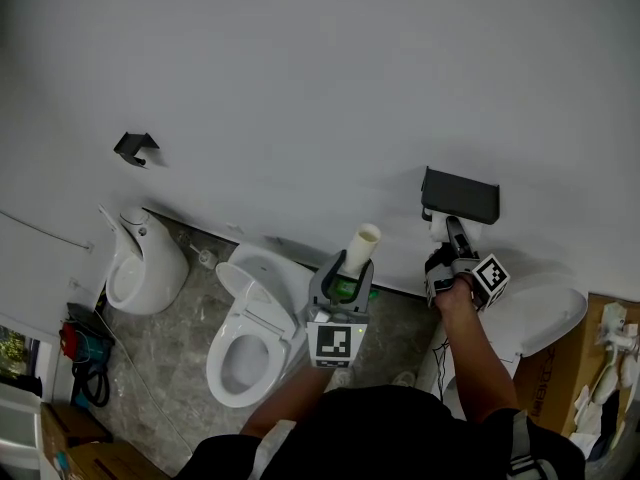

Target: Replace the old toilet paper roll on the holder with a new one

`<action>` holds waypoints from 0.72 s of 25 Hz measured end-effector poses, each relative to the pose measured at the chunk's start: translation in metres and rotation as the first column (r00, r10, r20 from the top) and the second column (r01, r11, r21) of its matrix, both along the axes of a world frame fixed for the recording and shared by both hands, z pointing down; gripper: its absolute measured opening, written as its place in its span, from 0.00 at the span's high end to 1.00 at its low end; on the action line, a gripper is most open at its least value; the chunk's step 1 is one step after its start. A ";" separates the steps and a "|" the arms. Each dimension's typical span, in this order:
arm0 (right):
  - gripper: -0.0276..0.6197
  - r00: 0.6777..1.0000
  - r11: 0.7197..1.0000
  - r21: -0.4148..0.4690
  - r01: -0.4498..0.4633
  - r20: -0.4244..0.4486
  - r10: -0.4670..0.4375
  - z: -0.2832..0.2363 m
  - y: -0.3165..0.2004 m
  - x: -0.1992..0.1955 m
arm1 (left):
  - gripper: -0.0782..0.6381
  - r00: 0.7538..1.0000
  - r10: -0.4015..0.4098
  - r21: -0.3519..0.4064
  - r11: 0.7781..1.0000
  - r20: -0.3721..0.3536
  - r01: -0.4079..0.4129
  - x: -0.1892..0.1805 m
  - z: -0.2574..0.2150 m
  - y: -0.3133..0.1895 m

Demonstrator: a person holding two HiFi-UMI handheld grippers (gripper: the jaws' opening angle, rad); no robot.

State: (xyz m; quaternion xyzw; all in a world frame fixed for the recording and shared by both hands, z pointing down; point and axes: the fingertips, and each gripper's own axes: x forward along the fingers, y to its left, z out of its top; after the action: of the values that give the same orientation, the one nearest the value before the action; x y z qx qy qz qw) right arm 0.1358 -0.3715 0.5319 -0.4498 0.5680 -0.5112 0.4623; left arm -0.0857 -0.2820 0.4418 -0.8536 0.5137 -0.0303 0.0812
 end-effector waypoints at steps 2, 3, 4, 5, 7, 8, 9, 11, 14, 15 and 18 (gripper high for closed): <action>0.54 1.000 1.000 -0.014 0.000 -0.002 0.000 0.002 0.001 -0.004 | 0.64 1.000 -0.006 0.002 1.000 -0.002 0.006 -0.003 -0.001 0.001; 0.54 1.000 1.000 -0.018 -0.003 -0.003 0.003 0.003 0.001 -0.004 | 0.64 1.000 -0.007 0.003 1.000 -0.001 0.007 -0.004 -0.001 0.001; 0.54 1.000 1.000 -0.020 -0.007 -0.004 0.007 0.004 0.002 -0.002 | 0.64 1.000 -0.009 0.003 1.000 0.000 0.009 -0.004 -0.001 0.001; 0.54 1.000 1.000 -0.018 -0.011 -0.005 0.011 0.005 0.002 -0.001 | 0.64 1.000 -0.009 0.003 1.000 0.001 0.009 -0.005 -0.001 0.001; 0.54 1.000 1.000 -0.013 -0.014 -0.006 0.014 0.007 0.002 0.000 | 0.64 1.000 -0.012 0.002 1.000 0.000 0.012 -0.006 0.001 0.001; 0.54 1.000 1.000 -0.009 -0.013 -0.003 0.013 0.008 0.001 0.001 | 0.64 1.000 -0.012 0.001 1.000 -0.002 0.012 -0.006 0.001 0.000; 0.54 1.000 1.000 -0.006 -0.012 0.000 0.012 0.008 0.001 0.000 | 0.64 1.000 -0.012 0.001 1.000 -0.004 0.012 -0.006 0.001 0.000; 0.54 1.000 1.000 -0.009 -0.013 0.001 0.013 0.007 0.001 -0.002 | 0.64 1.000 -0.007 0.000 1.000 -0.006 0.007 -0.004 0.001 0.000; 0.53 1.000 1.000 0.004 -0.013 0.002 0.013 0.002 0.001 -0.003 | 0.64 1.000 0.003 0.000 1.000 -0.004 -0.003 -0.001 0.001 0.000; 0.51 1.000 1.000 0.010 -0.014 0.004 0.014 0.000 0.002 -0.002 | 0.64 1.000 0.006 0.000 1.000 -0.005 -0.006 -0.001 0.002 0.000; 0.48 1.000 0.999 0.023 -0.022 0.013 0.022 0.000 0.005 -0.002 | 0.64 1.000 0.014 -0.004 1.000 -0.008 -0.014 -0.001 0.002 0.000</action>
State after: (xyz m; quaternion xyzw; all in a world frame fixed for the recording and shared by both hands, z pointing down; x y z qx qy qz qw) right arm 0.1334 -0.3667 0.5319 -0.4474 0.5662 -0.5021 0.4766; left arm -0.0867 -0.2822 0.4441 -0.8573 0.5081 -0.0274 0.0778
